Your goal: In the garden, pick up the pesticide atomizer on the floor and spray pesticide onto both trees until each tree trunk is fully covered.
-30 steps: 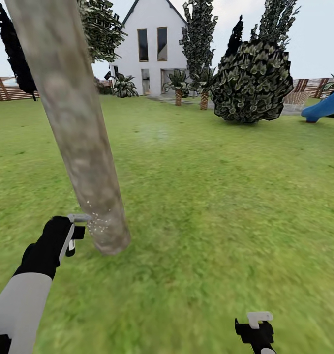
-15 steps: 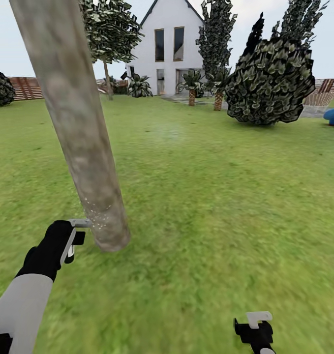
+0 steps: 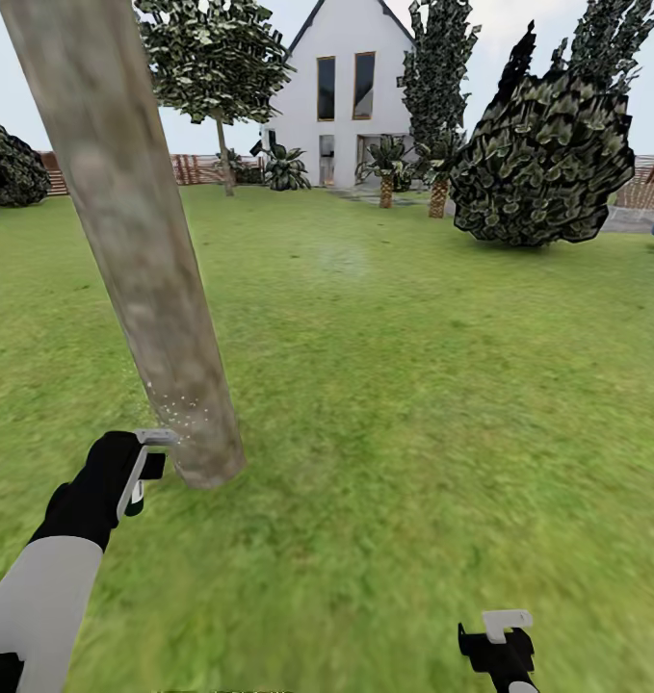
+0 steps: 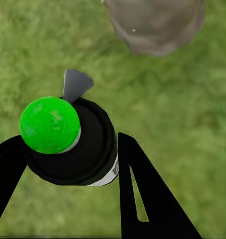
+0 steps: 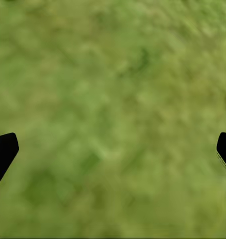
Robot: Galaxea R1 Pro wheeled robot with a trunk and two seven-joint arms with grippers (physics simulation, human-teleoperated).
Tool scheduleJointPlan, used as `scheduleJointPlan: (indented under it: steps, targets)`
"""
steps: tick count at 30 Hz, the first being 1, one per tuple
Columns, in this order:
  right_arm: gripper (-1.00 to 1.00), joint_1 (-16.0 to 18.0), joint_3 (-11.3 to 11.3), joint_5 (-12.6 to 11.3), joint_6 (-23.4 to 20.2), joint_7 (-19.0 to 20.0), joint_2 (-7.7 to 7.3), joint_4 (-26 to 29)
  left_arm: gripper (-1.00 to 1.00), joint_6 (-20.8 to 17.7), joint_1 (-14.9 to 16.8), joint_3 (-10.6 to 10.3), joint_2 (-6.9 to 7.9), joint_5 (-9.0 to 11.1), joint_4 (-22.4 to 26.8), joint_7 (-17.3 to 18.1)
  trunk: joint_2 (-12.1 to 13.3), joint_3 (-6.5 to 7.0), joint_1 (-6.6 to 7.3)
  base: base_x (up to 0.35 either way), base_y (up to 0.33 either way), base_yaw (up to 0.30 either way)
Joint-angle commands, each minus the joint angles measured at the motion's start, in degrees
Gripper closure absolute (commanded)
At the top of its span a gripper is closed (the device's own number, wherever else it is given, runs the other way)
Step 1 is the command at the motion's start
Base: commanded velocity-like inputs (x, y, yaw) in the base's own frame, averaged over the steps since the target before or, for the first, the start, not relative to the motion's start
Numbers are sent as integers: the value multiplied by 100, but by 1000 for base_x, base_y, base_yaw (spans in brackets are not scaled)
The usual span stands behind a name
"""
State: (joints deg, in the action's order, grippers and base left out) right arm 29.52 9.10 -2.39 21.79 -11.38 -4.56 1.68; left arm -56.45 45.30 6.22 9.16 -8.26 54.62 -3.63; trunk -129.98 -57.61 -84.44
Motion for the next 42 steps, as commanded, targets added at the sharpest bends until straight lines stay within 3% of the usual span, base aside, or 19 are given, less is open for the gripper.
scheduleJointPlan:
  steps: [1, 13, 26, 36, 40, 42]
  targets:
    - [-100, 1, 48, -25, 9, -22, -1, -1, 100, -24, 5, 7, -1, -25, 4, 3, -2, -5, 1, 0, -273, 274]
    - [-100, 1, 48, -25, 5, -22, -7, -2, 100, -24, 5, 2, -7, -26, 19, -28, -2, -5, 1, 29, -273, 185]
    - [-100, 1, 48, -25, 10, -22, -5, -1, 100, -24, 5, 2, -2, -26, 79, -32, -2, -5, 1, 288, -88, 9]
    - [-100, 1, 56, -25, 10, -22, -1, -1, 100, -10, -87, -17, 28, -36, -77, -32, -2, -5, 1, 55, -259, 262]
    - [-100, 1, 53, -25, 8, -15, -1, -2, 100, 519, -247, 22, 24, -35, -348, -40, -2, -5, 1, 0, -275, 212]
    - [-100, 1, 49, -25, 6, -13, -7, -6, 100, 583, -256, 53, 11, -27, -520, -34, -2, -5, 1, 0, -275, 27]
